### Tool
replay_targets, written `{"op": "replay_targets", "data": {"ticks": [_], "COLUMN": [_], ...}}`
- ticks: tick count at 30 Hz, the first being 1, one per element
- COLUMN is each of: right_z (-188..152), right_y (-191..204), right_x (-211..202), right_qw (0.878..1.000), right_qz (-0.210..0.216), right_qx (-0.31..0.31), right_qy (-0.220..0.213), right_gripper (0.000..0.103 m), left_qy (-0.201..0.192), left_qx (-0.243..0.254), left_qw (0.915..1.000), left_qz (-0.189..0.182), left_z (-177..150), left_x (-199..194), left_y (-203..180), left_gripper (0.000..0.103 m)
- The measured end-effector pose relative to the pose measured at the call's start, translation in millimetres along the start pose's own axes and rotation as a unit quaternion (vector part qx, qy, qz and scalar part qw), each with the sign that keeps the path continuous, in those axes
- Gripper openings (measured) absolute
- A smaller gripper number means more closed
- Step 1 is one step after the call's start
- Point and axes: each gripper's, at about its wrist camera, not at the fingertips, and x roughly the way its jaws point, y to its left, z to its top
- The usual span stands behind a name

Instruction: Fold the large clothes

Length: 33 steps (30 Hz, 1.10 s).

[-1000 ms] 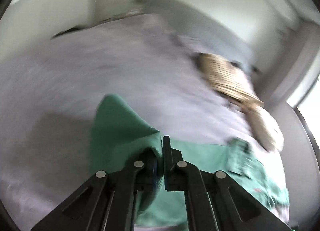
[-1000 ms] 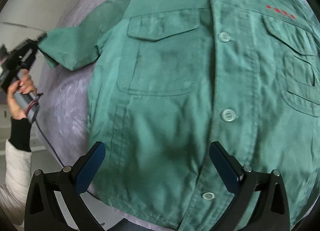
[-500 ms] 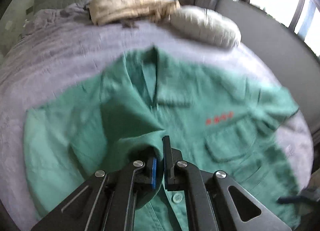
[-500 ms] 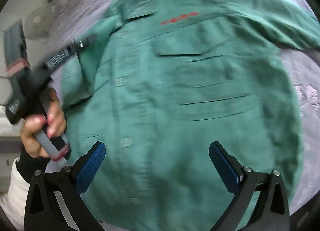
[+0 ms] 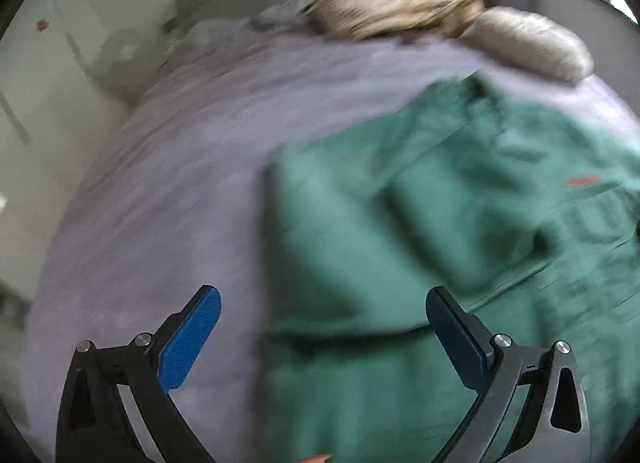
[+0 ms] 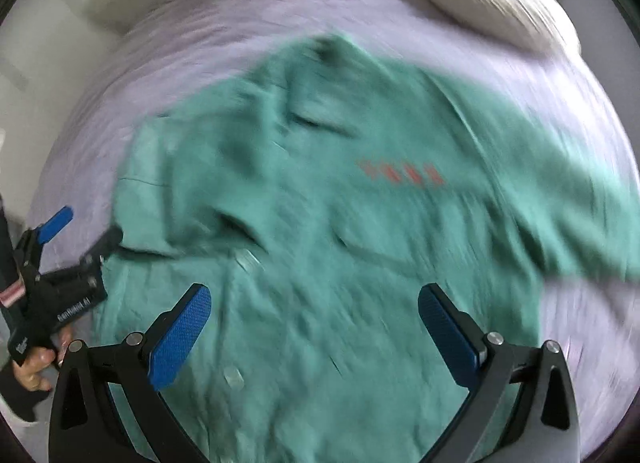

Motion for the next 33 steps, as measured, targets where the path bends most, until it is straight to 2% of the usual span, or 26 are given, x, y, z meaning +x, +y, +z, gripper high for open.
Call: {"op": "replay_targets", "data": {"ticks": [3, 5, 7, 11, 13, 14, 15, 16, 17, 18, 19, 20, 21, 22, 23, 25, 26, 27, 29, 30, 31, 32, 33], "right_z": [25.9, 28.4, 25.6, 15.3, 17.3, 21.6, 28.8, 34.5, 43.1, 55.2, 68.2, 72.5, 75.0, 73.1, 65.9, 50.5, 46.9, 47.3, 47.2, 47.4, 49.9, 53.3, 55.5], "right_y": [49.9, 81.4, 105.7, 119.3, 120.0, 120.5, 119.4, 116.2, 107.1, 92.6, 63.7, 40.8, 11.8, -24.4, -61.4, -108.1, -116.8, -113.8, -78.3, -57.4, -35.2, -14.5, 1.1], "right_x": [20.2, 41.2, 65.0, 92.2, 99.8, 100.8, 98.3, 91.7, 80.8, 69.8, 53.9, 45.0, 37.6, 33.7, 34.8, 44.1, 48.0, 48.5, 40.1, 35.9, 34.1, 34.8, 36.6], "right_qw": [0.996, 0.986, 0.969, 0.924, 0.908, 0.907, 0.912, 0.92, 0.933, 0.953, 0.978, 0.987, 0.99, 0.984, 0.966, 0.935, 0.934, 0.945, 0.979, 0.988, 0.992, 0.992, 0.991], "right_qz": [-0.018, -0.053, -0.102, -0.209, -0.241, -0.243, -0.235, -0.229, -0.219, -0.195, -0.139, -0.101, -0.063, -0.022, 0.023, 0.072, 0.09, 0.087, 0.054, 0.052, 0.065, 0.088, 0.103], "right_qx": [-0.088, -0.159, -0.226, -0.317, -0.34, -0.342, -0.332, -0.312, -0.272, -0.21, -0.113, -0.045, 0.038, 0.134, 0.229, 0.336, 0.337, 0.309, 0.188, 0.135, 0.094, 0.071, 0.058], "right_qy": [-0.019, -0.015, -0.006, -0.029, -0.039, -0.046, -0.059, -0.071, -0.084, -0.097, -0.109, -0.115, -0.119, -0.118, -0.115, -0.093, -0.078, -0.068, -0.058, -0.059, -0.058, -0.059, -0.059], "right_gripper": [0.103, 0.103, 0.103, 0.103, 0.099, 0.092, 0.065, 0.032, 0.024, 0.024, 0.024, 0.024, 0.024, 0.024, 0.024, 0.03, 0.03, 0.03, 0.034, 0.052, 0.079, 0.087, 0.089], "left_qy": [0.035, 0.049, 0.054, 0.038, 0.03, 0.032, 0.035, 0.041, 0.045, 0.05, 0.05, 0.051, 0.053, 0.055, 0.057, 0.063, 0.065, 0.065, 0.072, 0.077, 0.082, 0.083, 0.083], "left_qx": [0.013, 0.032, 0.042, 0.013, -0.007, -0.023, -0.043, -0.068, -0.092, -0.114, -0.125, -0.133, -0.141, -0.144, -0.146, -0.141, -0.135, -0.126, -0.1, -0.087, -0.077, -0.072, -0.073], "left_qw": [0.999, 0.9977, 0.9966, 0.9984, 0.9965, 0.9947, 0.9934, 0.9923, 0.9908, 0.9888, 0.9878, 0.9873, 0.9866, 0.9861, 0.9858, 0.9862, 0.987, 0.9882, 0.9913, 0.9925, 0.9932, 0.9935, 0.9935], "left_qz": [0.025, 0.035, 0.046, 0.04, 0.078, 0.095, 0.101, 0.096, 0.088, 0.082, 0.077, 0.07, 0.062, 0.061, 0.06, 0.06, 0.059, 0.057, 0.046, 0.039, 0.034, 0.03, 0.028], "left_z": [-21.1, -29.4, -32.3, -20.7, -16.3, -16.4, -17.6, -19.5, -22.6, -26.3, -28.3, -29.9, -31.0, -31.2, -31.0, -29.4, -28.4, -28.0, -30.0, -33.2, -36.6, -40.2, -42.1], "left_x": [22.4, 32.4, 38.9, 44.3, 47.2, 50.2, 52.3, 54.6, 56.1, 57.4, 58.7, 60.0, 62.3, 63.8, 65.3, 65.4, 63.3, 59.1, 51.2, 46.3, 39.8, 30.7, 23.5], "left_y": [8.0, 5.3, 0.9, -1.8, 1.3, 6.3, 13.7, 23.5, 33.5, 43.9, 50.1, 54.3, 58.3, 59.7, 60.2, 60.1, 60.0, 59.8, 60.7, 60.7, 62.2, 66.1, 70.6], "left_gripper": [0.103, 0.103, 0.103, 0.103, 0.103, 0.103, 0.103, 0.103, 0.103, 0.103, 0.103, 0.103, 0.103, 0.103, 0.103, 0.103, 0.103, 0.103, 0.103, 0.103, 0.103, 0.103, 0.103]}}
